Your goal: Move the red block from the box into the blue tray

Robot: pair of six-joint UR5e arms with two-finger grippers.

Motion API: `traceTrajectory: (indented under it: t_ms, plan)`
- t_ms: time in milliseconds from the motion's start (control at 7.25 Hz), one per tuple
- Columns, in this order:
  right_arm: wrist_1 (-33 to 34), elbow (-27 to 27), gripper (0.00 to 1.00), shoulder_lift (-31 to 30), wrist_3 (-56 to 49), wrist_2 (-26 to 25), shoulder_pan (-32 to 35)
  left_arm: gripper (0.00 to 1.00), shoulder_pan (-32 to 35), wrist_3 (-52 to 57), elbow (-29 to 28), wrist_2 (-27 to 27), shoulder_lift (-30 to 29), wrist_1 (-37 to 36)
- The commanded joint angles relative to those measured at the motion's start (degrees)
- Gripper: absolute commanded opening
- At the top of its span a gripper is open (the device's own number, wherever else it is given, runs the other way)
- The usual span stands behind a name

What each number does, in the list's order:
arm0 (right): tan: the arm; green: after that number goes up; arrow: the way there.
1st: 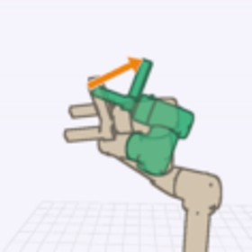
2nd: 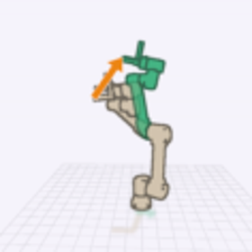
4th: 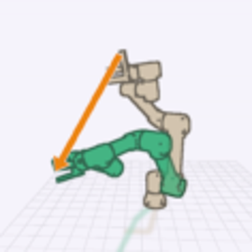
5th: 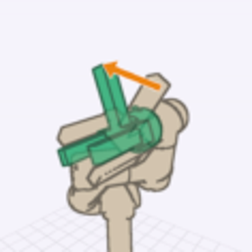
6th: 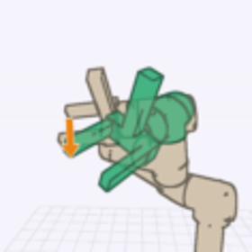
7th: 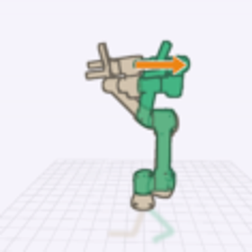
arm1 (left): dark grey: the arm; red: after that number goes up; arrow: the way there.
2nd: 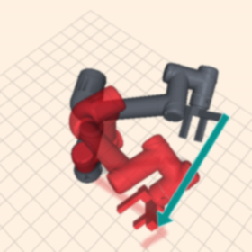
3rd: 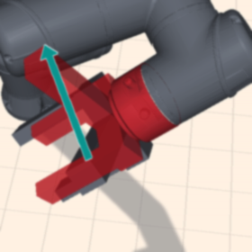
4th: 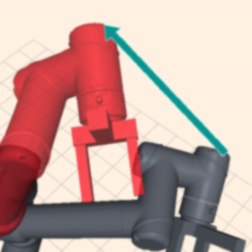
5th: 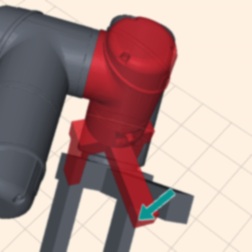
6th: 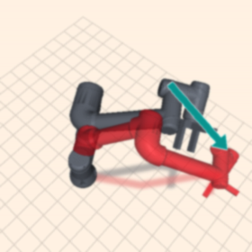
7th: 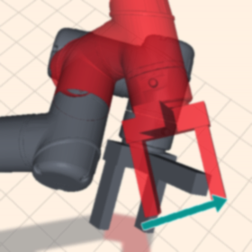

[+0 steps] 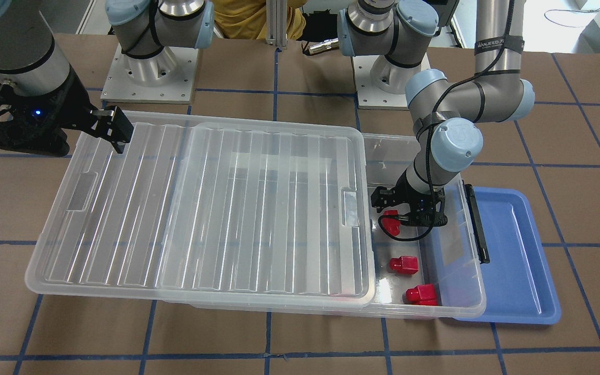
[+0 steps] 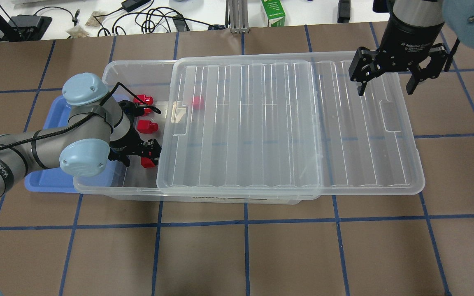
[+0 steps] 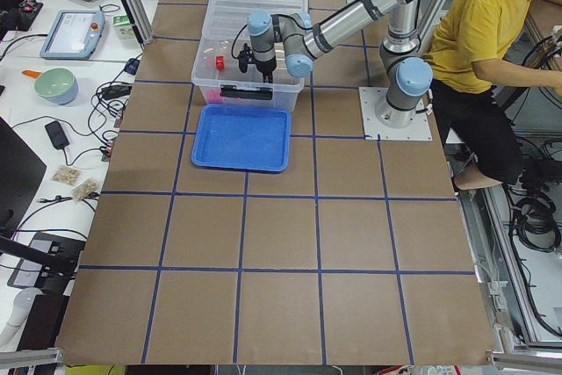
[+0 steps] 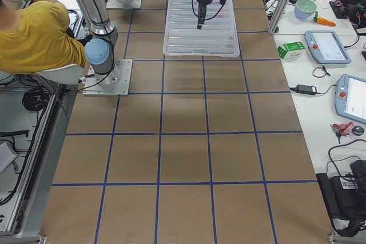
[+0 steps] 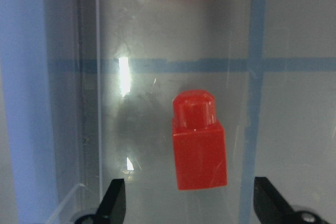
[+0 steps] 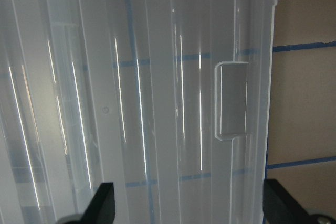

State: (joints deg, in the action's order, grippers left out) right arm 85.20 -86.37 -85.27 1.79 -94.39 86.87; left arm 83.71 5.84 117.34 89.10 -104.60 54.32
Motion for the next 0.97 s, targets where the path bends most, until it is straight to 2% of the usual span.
traceTrajectory:
  t_ms: [0, 138, 276, 414, 552, 690, 828]
  plan:
    - [0.1, -0.5, 1.00, -0.1, 0.0, 0.0, 0.0, 0.79, 0.1, -0.1, 0.0, -0.1, -1.0, -1.0]
    - [0.1, -0.5, 1.00, -0.1, -0.1, 0.0, 0.0, 0.79, 0.1, 0.0, 0.0, -0.1, -1.7, -2.7]
    - [0.1, -0.5, 1.00, -0.1, 0.0, 0.0, 0.0, 0.71, 0.1, -0.3, 0.0, -0.2, -2.0, -2.8]
    - [0.1, -0.5, 1.00, -0.2, 0.0, 0.0, 0.0, 0.59, 0.1, -1.5, 0.0, -0.2, -2.2, -2.8]
    - [0.1, -0.5, 1.00, -0.1, 0.0, -0.1, 0.0, 0.36, 0.1, -2.6, 0.0, -0.2, -2.4, -3.0]
    - [0.1, -0.5, 1.00, -0.1, -0.1, -0.1, 0.0, 0.01, 0.1, -2.6, -0.4, -0.2, -2.4, -3.2]
    - [0.1, -0.5, 1.00, -0.1, -0.1, -0.1, -0.1, 0.00, 0.1, -2.7, -0.5, -0.2, -2.4, -3.2]
